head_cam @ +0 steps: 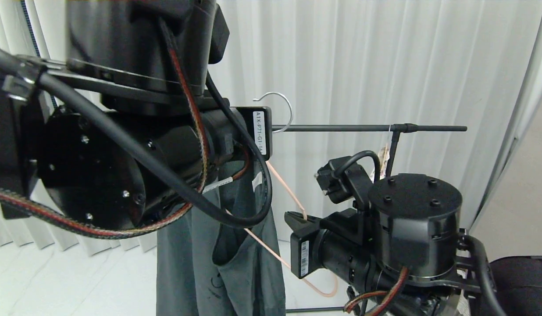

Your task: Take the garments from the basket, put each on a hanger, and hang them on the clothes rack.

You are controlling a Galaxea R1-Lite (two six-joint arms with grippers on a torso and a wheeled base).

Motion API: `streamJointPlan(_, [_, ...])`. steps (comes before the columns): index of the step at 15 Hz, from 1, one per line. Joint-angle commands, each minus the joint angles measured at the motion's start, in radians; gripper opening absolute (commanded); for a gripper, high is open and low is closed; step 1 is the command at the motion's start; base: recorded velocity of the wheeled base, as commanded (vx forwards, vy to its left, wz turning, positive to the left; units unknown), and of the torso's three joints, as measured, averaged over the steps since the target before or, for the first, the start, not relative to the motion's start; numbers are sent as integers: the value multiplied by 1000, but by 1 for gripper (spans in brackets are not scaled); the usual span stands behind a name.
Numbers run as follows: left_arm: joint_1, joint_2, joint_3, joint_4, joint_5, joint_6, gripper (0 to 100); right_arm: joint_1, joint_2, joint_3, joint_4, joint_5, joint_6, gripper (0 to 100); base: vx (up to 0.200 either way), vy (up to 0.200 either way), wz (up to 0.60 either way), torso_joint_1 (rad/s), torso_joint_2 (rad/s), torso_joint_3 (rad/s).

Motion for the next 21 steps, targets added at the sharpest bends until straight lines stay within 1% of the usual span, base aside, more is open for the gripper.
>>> streamJointPlan(1, [-2, 1, 3, 3, 1, 0, 0, -1, 23, -17, 0, -3, 9, 0, 0, 0, 0, 0, 0, 0])
streamJointPlan(3, [46, 0, 12, 4, 1, 6, 0, -28, -5, -11, 3, -40, 43, 0, 0, 0, 0, 0, 0, 0])
streamJointPlan(5, [90, -2, 0, 4, 1, 9, 0, -65, -65, 13, 11, -41, 48, 0, 0, 0, 0, 0, 0, 0])
streamJointPlan(7, [100, -2, -26, 4, -1, 9, 0, -88, -123, 61, 31, -43, 48, 0, 0, 0, 0, 0, 0, 0])
streamJointPlan(9, [96, -2, -48, 3, -2, 9, 0, -103, -152, 98, 31, -55, 48, 0, 0, 0, 0, 0, 0, 0])
streamJointPlan(11, [92, 0, -57, 3, -2, 7, 0, -106, -161, 96, 31, -64, 48, 0, 0, 0, 0, 0, 0, 0])
streamJointPlan(12, [83, 0, -57, 3, -7, 7, 0, -106, -161, 95, 31, -64, 46, 0, 0, 0, 0, 0, 0, 0])
streamJointPlan(15, [20, -6, -59, 3, -30, 4, 0, -106, -163, 92, 27, -67, 46, 0, 0, 0, 0, 0, 0, 0])
streamJointPlan(17, [14, -14, -53, 3, -39, 4, 0, -105, -171, 92, 27, -69, 45, 0, 0, 0, 0, 0, 0, 0])
streamJointPlan(19, [29, -17, -71, 1, -45, 7, 0, -105, -188, 108, 31, -75, 29, 0, 0, 0, 0, 0, 0, 0])
streamJointPlan(20, [55, -17, -80, 1, -47, 9, 0, -105, -198, 121, 34, -79, 5, 0, 0, 0, 0, 0, 0, 0])
streamJointPlan(21, [101, -14, -89, 1, -47, 14, 0, -105, -221, 144, 35, -81, -46, 0, 0, 0, 0, 0, 0, 0])
